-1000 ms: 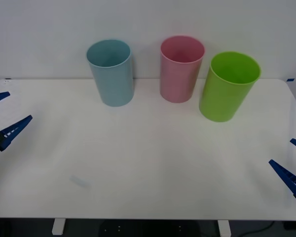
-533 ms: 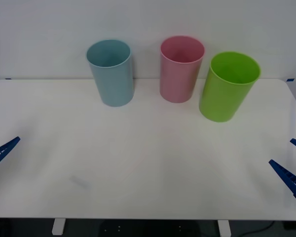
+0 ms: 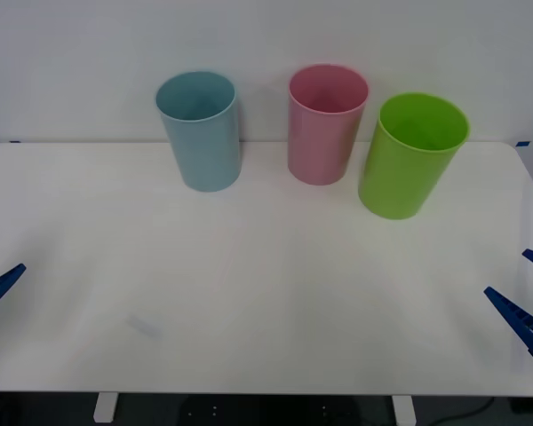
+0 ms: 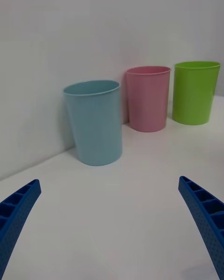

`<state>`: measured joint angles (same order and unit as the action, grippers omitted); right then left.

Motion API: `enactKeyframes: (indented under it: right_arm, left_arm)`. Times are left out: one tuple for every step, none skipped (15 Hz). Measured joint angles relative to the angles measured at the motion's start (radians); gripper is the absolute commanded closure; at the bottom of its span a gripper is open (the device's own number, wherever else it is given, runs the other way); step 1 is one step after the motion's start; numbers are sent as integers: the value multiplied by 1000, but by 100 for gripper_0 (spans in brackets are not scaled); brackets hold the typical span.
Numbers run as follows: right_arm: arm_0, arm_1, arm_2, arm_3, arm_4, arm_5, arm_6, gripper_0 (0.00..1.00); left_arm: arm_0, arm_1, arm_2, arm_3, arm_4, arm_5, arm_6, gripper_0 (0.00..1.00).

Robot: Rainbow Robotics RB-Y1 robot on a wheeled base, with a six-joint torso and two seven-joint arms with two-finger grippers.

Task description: Grasp the object on the table and drop it into the matching bin: aluminum can to the light blue bin, PET bottle to the pink bin.

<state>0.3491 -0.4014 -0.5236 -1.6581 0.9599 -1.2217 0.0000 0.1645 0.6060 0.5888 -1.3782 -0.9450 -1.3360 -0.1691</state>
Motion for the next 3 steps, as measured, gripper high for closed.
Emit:
enactKeyframes:
  right_arm:
    - [0, 0, 0, 0, 0, 0, 0, 0]
    - [0, 0, 0, 0, 0, 0, 0, 0]
    - [0, 0, 0, 0, 0, 0, 0, 0]
  left_arm:
    - [2, 0, -4, 0, 0, 0, 0, 0]
    - [3, 0, -5, 0, 0, 0, 0, 0]
    - [3, 0, -6, 0, 0, 0, 0, 0]
